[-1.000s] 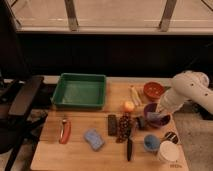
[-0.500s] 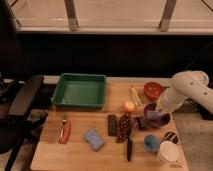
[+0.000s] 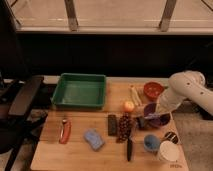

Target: Place towel in purple bowl

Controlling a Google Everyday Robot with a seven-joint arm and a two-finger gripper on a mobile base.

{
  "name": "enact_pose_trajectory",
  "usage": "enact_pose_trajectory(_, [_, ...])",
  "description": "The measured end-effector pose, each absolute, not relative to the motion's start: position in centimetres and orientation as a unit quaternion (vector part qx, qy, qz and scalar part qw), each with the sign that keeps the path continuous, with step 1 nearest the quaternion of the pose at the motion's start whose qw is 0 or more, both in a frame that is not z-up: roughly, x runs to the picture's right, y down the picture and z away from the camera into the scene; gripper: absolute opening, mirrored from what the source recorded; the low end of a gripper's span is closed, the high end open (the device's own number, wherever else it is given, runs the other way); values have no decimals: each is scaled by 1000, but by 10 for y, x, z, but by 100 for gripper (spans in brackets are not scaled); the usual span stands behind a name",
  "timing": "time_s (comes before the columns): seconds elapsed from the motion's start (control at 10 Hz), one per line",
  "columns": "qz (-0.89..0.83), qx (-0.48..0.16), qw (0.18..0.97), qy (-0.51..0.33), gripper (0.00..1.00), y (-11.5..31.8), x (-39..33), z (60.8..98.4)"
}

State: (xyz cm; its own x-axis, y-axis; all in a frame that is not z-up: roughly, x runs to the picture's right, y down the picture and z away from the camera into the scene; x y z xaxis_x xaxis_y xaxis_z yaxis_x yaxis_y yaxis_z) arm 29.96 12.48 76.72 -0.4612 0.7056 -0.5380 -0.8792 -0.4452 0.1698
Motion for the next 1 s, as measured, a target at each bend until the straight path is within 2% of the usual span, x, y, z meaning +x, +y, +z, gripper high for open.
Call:
enact_pose_trajectory(0.6, [829, -199, 479, 211, 78, 121, 304, 766])
enact_pose_trajectory(1.0, [831, -204, 474, 208, 80, 121, 304, 767])
